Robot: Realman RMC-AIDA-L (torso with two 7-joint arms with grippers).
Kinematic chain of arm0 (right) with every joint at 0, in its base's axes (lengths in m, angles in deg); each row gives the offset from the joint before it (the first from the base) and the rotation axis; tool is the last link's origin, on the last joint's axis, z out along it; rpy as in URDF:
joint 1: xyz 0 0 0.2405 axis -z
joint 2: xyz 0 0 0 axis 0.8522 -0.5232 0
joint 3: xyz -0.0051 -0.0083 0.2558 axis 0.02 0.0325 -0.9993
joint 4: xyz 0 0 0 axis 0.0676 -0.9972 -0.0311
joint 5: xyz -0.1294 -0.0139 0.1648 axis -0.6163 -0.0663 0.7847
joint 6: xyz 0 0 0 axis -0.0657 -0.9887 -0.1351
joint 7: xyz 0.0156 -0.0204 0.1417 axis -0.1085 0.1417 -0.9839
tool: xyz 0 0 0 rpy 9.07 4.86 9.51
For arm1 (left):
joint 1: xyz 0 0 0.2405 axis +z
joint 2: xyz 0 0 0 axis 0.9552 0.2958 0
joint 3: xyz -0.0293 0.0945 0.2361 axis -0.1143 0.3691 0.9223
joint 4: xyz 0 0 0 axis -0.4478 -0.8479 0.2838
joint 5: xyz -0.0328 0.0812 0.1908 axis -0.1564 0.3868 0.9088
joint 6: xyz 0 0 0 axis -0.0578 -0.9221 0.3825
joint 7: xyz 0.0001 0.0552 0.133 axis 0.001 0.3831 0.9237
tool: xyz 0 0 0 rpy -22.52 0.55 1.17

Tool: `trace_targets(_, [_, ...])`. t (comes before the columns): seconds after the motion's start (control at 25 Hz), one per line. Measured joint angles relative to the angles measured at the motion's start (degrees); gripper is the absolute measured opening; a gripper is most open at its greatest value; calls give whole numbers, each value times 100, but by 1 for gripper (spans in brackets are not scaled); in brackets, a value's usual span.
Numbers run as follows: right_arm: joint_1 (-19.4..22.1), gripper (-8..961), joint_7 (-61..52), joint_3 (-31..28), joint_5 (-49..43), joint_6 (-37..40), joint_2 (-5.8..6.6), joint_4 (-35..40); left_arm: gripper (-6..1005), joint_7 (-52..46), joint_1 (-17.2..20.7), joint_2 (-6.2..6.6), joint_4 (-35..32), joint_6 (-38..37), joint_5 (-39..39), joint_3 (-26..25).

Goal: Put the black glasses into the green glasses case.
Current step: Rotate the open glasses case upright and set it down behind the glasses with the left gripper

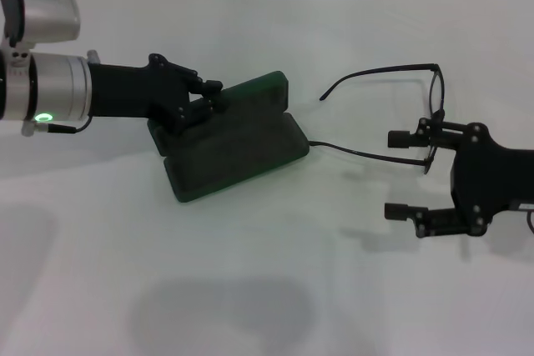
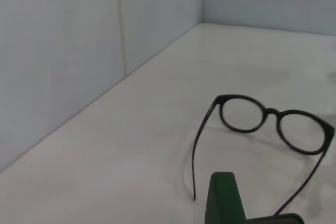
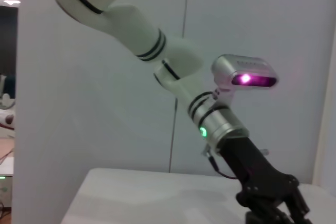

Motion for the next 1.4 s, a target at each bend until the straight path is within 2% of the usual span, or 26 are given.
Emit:
trace_targets(0.16, [48, 808, 232, 13, -38, 132, -65, -27, 225, 243, -64, 10, -13, -21, -27, 0])
trace_targets(0.36, [49, 808, 264, 13, -69, 142, -80, -37, 241, 328, -89, 10, -22, 15, -41, 0])
trace_targets(0.4, [64, 808, 354, 12, -286, 151, -172, -25, 245, 672, -384, -18, -258, 494, -77, 0])
trace_targets(0.44, [82, 808, 355, 11, -305, 152, -181, -17, 248, 703, -436, -17, -335, 559, -55, 0])
trace_targets(0.72, [228, 807, 359, -1, -309, 246, -186, 1, 271, 1003, -799, -27, -966, 946, 307, 0])
trace_targets(1.0, [292, 807, 362, -11, -309, 271, -186, 0, 294, 960, -993, -46, -1501, 1153, 348, 0])
trace_targets(1.4, [335, 807, 342, -12, -303, 330, -185, -4, 328, 1297, -988, -51, -1959, 1365, 522, 0])
